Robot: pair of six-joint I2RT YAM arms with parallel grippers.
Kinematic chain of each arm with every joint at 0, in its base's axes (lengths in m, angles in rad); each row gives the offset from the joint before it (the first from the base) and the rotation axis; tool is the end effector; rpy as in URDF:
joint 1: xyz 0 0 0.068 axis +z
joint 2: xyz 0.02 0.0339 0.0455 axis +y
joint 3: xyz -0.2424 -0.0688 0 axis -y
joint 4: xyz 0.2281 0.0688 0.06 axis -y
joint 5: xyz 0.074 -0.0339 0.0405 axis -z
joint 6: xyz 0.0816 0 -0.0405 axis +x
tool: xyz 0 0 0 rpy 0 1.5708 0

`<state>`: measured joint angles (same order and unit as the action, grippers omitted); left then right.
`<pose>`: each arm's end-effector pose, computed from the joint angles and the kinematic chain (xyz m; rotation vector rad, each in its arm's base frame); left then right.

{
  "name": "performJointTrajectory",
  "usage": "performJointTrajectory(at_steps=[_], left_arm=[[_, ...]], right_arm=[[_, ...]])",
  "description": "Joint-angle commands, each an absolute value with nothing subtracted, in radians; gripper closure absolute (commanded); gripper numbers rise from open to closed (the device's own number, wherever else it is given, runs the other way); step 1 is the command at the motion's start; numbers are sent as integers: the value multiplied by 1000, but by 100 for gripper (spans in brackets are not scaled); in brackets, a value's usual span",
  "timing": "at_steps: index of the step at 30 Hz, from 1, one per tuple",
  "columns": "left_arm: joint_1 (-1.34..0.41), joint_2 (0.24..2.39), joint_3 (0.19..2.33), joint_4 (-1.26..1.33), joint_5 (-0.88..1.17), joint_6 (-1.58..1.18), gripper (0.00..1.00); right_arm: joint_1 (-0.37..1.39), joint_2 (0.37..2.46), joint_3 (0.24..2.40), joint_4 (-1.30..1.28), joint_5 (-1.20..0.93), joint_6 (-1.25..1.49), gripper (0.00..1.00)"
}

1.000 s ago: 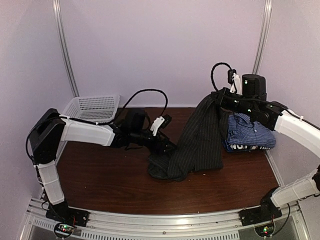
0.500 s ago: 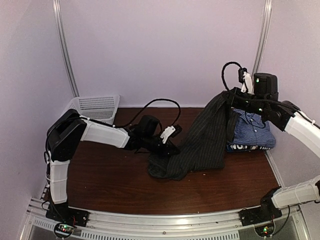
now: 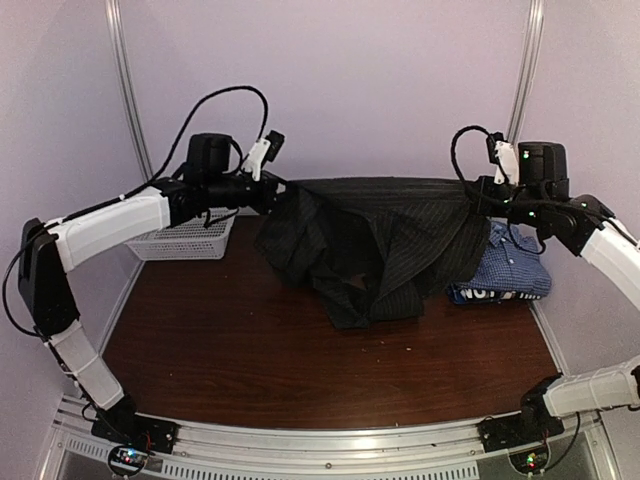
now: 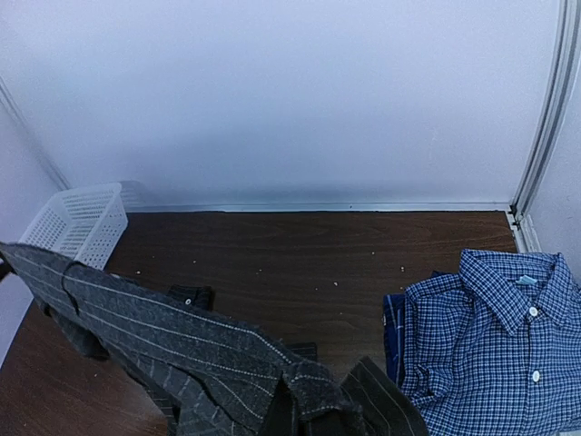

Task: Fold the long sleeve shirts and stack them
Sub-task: Flatten out the crumpled shirt at the center of the board.

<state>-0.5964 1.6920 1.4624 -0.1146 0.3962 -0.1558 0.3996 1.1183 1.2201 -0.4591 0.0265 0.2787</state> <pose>0.3344 -0.2651 0.3103 0.7015 1.8601 -0.8764 0.2593 0.1072 0.3600 -0.1000 1.9491 0.4263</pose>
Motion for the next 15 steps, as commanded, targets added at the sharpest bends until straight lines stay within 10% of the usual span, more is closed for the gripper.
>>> performJointTrajectory(at_steps=[1, 15], left_arm=[[-558, 1635, 1542, -135, 359, -169, 100], [-557, 1798, 1732, -256, 392, -107, 100]], right_arm=[[393, 1125, 1272, -475, 13, 209, 100], [385, 1060, 1250, -455, -131, 249, 100]])
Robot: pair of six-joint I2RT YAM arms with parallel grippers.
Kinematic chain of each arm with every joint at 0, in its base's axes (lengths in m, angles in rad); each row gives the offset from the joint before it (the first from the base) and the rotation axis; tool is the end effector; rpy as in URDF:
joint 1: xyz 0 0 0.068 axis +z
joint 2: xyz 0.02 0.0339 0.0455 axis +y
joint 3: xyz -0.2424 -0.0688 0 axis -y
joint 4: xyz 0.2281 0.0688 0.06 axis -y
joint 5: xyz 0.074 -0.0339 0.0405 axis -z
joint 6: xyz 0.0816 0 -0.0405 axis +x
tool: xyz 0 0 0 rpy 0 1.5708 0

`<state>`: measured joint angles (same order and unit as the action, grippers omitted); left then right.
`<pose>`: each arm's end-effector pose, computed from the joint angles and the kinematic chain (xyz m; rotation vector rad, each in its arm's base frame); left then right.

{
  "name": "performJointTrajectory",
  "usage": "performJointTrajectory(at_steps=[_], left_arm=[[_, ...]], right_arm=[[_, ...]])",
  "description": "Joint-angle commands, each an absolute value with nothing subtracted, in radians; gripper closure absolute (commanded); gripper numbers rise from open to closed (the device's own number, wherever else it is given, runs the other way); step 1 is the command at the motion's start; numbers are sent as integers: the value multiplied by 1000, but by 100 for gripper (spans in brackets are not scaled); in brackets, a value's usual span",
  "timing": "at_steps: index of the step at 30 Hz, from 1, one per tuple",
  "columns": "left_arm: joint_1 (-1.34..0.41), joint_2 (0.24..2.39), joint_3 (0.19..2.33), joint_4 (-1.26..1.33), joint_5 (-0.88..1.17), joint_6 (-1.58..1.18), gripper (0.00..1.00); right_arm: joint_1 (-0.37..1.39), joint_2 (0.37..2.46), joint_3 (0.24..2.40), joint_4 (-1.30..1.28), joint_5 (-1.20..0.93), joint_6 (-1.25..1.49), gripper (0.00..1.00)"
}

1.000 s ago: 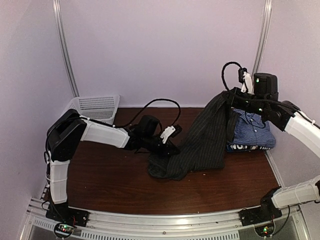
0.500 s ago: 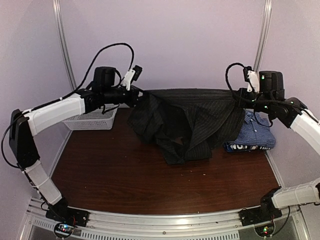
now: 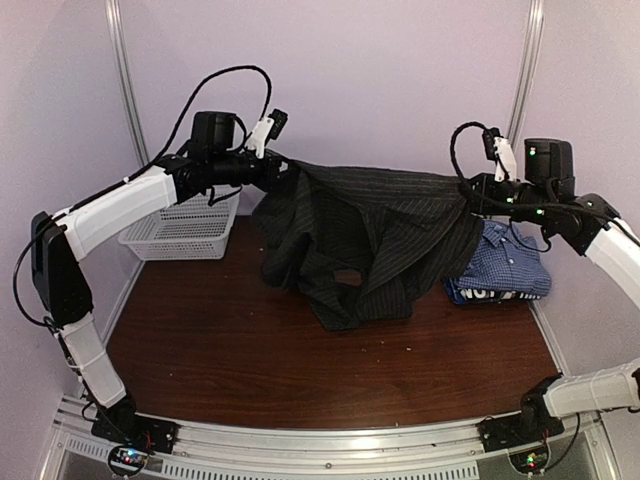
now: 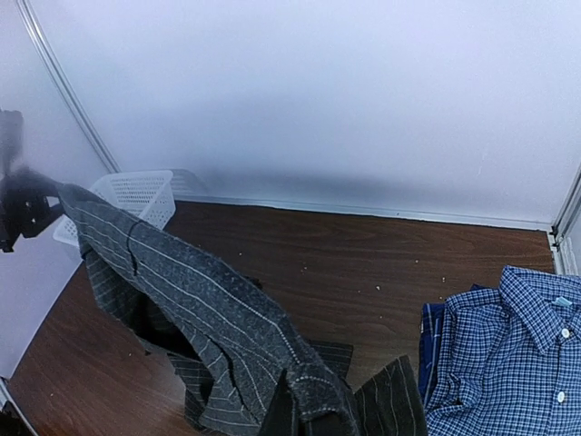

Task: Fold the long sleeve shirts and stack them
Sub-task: Flatten out the crumpled shirt at the center of the board.

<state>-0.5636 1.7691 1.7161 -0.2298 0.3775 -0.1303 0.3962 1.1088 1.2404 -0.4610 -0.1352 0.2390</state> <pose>0.3581 -0.2619 0.3572 0.6734 1.7939 -0.8249 0.2511 0.1169 0.3698 -0.2452 1.9208 0.5562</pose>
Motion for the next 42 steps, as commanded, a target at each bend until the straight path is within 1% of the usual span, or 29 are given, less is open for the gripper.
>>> performJointTrajectory(at_steps=[1, 9, 14, 16, 20, 23, 26, 28, 29, 32, 33, 34, 36, 39, 40, 42], left_arm=[[-558, 1803, 1723, -255, 407, -103, 100], [-558, 1816, 1678, -284, 515, -70, 100], [-558, 1855, 1682, -329, 589, 2, 93], [-558, 1879, 1678, -332, 599, 31, 92], [-558, 1974, 1712, -333, 570, 27, 93], [-558, 2069, 1769, -323, 492, 5, 96], [-558, 2172, 1837, -284, 378, -54, 96], [-558, 2227, 1890, -274, 314, -81, 90], [-557, 2247, 1912, -272, 281, -92, 84], [-558, 2253, 1922, -270, 215, -108, 59], [-558, 2236, 1898, -262, 196, -111, 53], [-558, 2212, 1862, -244, 173, -115, 47], [-558, 2139, 1752, -188, 143, -124, 39], [-558, 2005, 1555, -91, 138, -154, 26], [-560, 1961, 1496, -71, 147, -167, 23], [-568, 1881, 1352, -36, 166, -181, 20]], right_arm=[[382, 1057, 1249, -461, -117, 249, 100], [346, 1106, 1240, -504, -8, 264, 100], [329, 1160, 1226, -498, 25, 252, 100], [311, 1190, 1211, -488, 13, 249, 100], [265, 1258, 1162, -433, -48, 261, 100], [232, 1329, 1126, -371, -82, 274, 100], [210, 1423, 1127, -319, -87, 283, 100], [199, 1502, 1154, -310, -85, 282, 100], [195, 1540, 1175, -311, -73, 279, 100], [186, 1631, 1234, -331, -27, 272, 100], [185, 1645, 1242, -333, -16, 272, 97], [185, 1650, 1243, -331, -14, 274, 91], [186, 1632, 1218, -306, -21, 278, 71], [189, 1561, 1143, -252, -37, 284, 45], [191, 1535, 1120, -246, -38, 286, 38], [200, 1483, 1080, -247, -35, 287, 29]])
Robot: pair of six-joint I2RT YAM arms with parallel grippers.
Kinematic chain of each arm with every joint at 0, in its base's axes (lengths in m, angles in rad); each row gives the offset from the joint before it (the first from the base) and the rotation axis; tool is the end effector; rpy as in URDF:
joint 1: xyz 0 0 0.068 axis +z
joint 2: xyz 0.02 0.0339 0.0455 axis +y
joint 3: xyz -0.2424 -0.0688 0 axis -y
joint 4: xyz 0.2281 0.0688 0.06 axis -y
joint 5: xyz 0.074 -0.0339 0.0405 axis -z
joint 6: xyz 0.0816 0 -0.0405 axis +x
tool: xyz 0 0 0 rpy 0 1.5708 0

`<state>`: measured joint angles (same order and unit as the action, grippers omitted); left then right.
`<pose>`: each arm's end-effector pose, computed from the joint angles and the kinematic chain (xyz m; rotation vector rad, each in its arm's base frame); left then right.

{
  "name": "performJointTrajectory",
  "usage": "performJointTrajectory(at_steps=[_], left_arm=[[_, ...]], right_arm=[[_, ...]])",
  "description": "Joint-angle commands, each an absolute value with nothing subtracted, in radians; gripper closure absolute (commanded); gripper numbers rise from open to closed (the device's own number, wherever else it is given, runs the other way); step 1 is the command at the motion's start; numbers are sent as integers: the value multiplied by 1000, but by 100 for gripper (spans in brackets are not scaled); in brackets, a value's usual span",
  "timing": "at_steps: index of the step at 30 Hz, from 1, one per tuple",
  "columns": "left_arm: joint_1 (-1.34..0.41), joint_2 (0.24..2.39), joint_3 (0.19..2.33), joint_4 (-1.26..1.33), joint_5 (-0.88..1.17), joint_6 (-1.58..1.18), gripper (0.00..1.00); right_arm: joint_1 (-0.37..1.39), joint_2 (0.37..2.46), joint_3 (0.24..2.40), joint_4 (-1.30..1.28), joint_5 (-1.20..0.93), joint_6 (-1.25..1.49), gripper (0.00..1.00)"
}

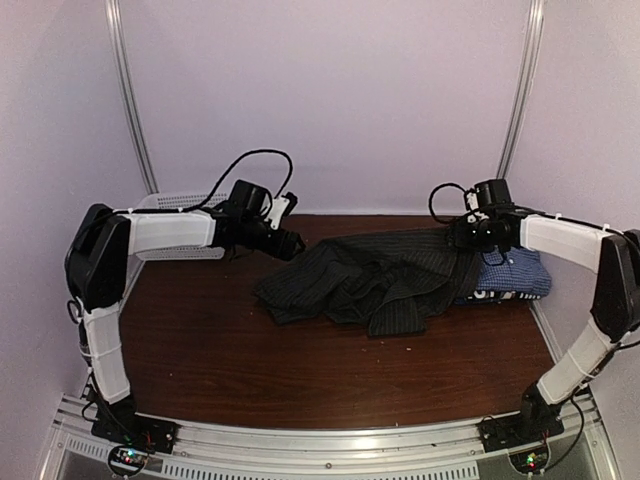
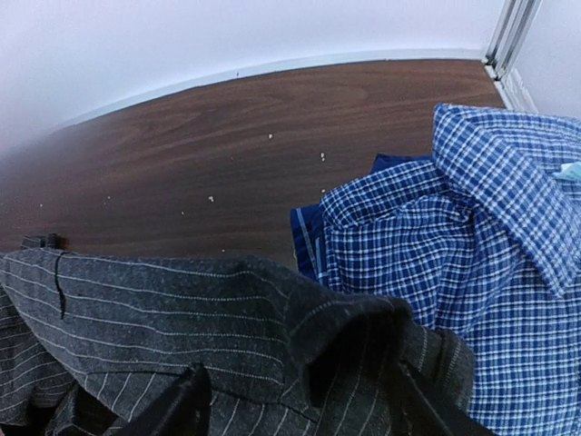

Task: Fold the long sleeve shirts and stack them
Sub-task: Flatten out the crumpled shirt at the center of the board.

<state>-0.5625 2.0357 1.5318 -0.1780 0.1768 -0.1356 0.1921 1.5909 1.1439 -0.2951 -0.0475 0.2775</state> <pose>0.3960 -0.2666 0.1753 0.5825 2.2289 -0.5666 0.3635 0.0747 0.2063 0.0751 2.3287 0.2922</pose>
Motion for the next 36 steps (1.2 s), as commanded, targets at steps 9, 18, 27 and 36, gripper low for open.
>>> performJointTrajectory(at_steps=[9, 18, 27, 36], left_arm=[[-685, 1754, 1075, -8, 109, -136, 20], [-763, 1827, 1058, -75, -160, -162, 25], [-779, 1887, 1084, -100, -261, -165, 34], [-779, 1864, 1074, -77, -241, -178, 61]], right_arm=[[227, 1313, 964, -252, -68, 293, 25], [232, 1320, 910, -228, -113, 301, 25], [233, 1321, 882, -209, -128, 301, 25], [233, 1327, 859, -198, -140, 306, 25]])
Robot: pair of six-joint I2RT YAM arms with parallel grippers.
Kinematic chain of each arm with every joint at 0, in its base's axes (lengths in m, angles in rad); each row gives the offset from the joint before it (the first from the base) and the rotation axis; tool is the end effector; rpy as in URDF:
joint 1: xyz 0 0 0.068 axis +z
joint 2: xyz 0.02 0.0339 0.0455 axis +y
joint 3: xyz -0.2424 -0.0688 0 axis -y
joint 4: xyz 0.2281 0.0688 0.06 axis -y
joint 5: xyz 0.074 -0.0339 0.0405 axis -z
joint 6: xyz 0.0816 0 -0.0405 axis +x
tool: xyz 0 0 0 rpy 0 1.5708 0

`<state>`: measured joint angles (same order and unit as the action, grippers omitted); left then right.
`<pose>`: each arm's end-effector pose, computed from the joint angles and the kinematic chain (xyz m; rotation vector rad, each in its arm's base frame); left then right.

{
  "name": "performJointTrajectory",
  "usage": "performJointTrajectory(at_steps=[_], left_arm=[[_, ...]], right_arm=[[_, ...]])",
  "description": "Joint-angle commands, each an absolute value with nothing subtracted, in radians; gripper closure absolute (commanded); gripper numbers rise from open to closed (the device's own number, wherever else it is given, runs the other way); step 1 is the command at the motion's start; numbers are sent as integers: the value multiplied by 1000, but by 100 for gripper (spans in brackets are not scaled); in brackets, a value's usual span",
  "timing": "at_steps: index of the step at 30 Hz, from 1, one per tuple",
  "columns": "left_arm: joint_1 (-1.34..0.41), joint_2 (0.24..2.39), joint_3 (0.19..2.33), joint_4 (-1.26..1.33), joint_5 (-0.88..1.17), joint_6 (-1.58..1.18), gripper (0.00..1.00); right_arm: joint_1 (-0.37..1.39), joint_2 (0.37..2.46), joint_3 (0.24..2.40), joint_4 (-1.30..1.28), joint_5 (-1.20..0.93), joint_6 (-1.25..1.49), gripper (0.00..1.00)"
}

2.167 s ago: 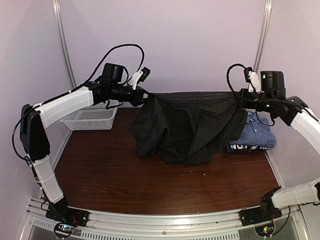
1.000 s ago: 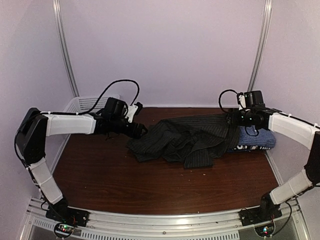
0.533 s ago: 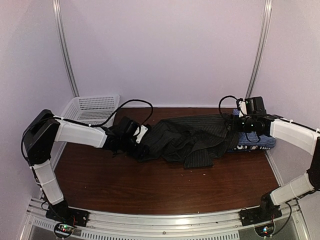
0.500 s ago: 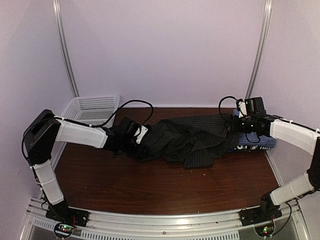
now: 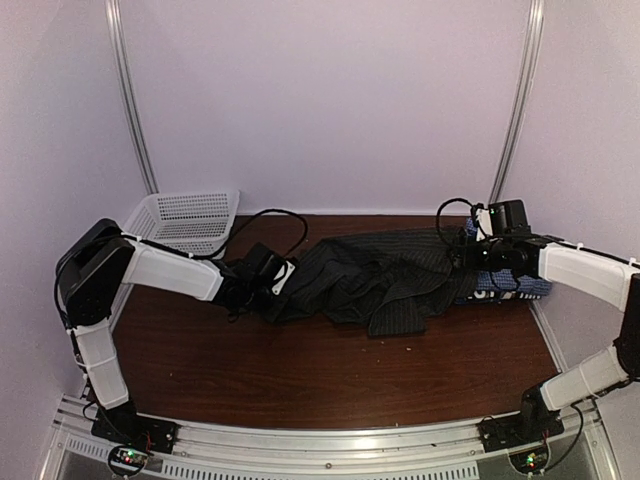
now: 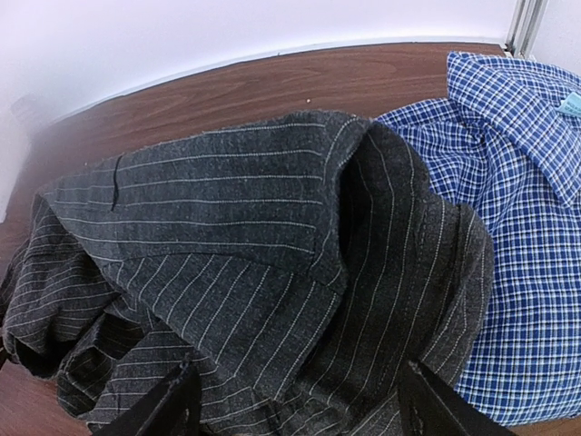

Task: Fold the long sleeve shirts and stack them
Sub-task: Flatten out the crumpled shirt at the center of the board.

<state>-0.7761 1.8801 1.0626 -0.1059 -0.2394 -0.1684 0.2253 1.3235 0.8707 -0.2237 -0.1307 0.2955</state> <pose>0.2890 -0.2566 0.0968 0.6410 2.3757 -0.1119 0.3025 0.0802 0.2057 0.0085 2.2754 0.4246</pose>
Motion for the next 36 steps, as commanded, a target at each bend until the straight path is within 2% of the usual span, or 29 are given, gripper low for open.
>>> performJointTrajectory(at_steps=[1, 13, 17, 20, 29, 34, 36], left_arm=[[-779, 1861, 1075, -77, -235, -176, 63], [-772, 1833, 1109, -113, -215, -147, 93], [-766, 1825, 1112, -122, -224, -142, 99], [-760, 1812, 1118, -137, -219, -131, 99], [-730, 1808, 1112, -171, -162, -98, 80], [-713, 1811, 1109, -174, -167, -91, 80], [-707, 1812, 1111, -171, -162, -91, 84]], right_arm=[[234, 1327, 859, -198, -139, 305, 25], [233, 1328, 847, -192, -140, 304, 25], [233, 1328, 847, -193, -147, 305, 25], [233, 1326, 848, -196, -149, 304, 25], [234, 1336, 854, -198, -152, 304, 24], [234, 1345, 859, -194, -159, 304, 24], [235, 1350, 859, -192, -164, 305, 24]])
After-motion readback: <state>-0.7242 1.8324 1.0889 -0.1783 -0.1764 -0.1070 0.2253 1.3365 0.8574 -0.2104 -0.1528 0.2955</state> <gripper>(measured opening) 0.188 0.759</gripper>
